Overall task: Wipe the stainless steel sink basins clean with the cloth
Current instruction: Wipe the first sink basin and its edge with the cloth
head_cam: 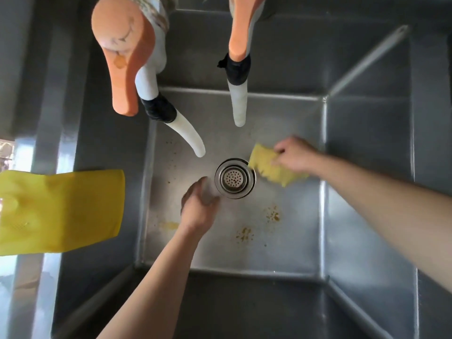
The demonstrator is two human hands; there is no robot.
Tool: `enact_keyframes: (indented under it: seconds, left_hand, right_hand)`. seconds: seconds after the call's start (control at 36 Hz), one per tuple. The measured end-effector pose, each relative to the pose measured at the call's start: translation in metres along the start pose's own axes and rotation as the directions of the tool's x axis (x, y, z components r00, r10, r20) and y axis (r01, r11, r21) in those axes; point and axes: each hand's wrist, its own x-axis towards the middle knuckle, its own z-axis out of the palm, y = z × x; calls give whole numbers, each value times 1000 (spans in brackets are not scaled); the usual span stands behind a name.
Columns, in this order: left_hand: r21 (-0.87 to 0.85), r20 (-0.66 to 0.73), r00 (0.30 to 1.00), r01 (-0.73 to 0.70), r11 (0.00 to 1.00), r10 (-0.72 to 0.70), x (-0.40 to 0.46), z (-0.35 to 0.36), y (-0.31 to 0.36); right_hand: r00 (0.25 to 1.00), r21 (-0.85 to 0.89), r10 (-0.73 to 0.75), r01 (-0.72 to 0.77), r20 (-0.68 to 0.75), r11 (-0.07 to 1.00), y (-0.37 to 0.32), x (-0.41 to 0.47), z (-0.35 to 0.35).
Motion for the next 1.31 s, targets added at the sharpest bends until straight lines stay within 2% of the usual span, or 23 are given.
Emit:
enact_keyframes:
  seconds: [0.03,0.08,0.11,0.17,0.25,0.33,0.39,0.44,0.56,0.69,0.75,0.89,0.97,1.03,1.08,1.17,1.31]
  left_hand:
    - [165,-8,1000,25,986,-24,-1,1,-10]
    - [361,16,996,76,929,-87,-5,5,-28]
    - [413,28,994,84,907,-105,-6,9,-38]
    - [473,45,993,78,878,-112,-9,14,-53]
    - [526,74,987,82,846,-141,-12,21,-69]
    - [529,116,975,99,843,-188,-11,29,-79]
    - [525,121,975,97,846,-187,-9,32,-80]
    - [510,129,972,106,854,-197,-8,33,-80]
    - [488,142,965,125,864,-220,-9,32,-77]
    - [509,146,960,133,850,-238,-10,29,-71]
    - [518,155,959,127,846,-239,-10,28,-70]
    - [555,149,958,124,823,-245,-9,29,-72]
    - [567,146,959,119,815,-242,-10,30,-71]
    - [561,149,960,114,820,-235,-11,30,-72]
    - [562,147,962,112,820,-232,-10,30,-73]
    - [557,148,963,105,824,-223,-9,30,-74]
    - [554,148,964,103,826,-220,-8,31,-75]
  right_hand:
    - [989,6,15,-15,-149,1000,2,13,-10]
    - [904,-30,-2,-12,-427,999,3,39,-28]
    - [856,-124,-59,-6,-514,992,2,51,-36]
    - [800,-291,-174,-1,-575,957,-5,71,-46]
    - [818,-408,-281,63,-501,911,-10,101,-34]
    - [901,-365,-225,81,-370,928,-14,118,-4]
    - [895,-322,-193,59,-402,945,-14,120,14]
    - [885,-337,-225,83,-408,938,-12,109,30]
    - [908,-447,-333,194,-256,873,-1,67,62]
    - [925,-468,-351,247,-148,849,30,24,92]
    - [929,-441,-341,248,-143,863,41,8,103]
    - [939,-264,-240,173,-245,949,63,-29,131]
    - [955,-208,-201,156,-217,966,71,-53,147]
    - [976,-159,-166,144,-139,977,75,-68,155]
    - [990,-134,-140,140,5,981,76,-83,162]
    - [971,-160,-121,155,204,975,72,-102,174]
    - [925,-182,-31,107,380,977,67,-118,195]
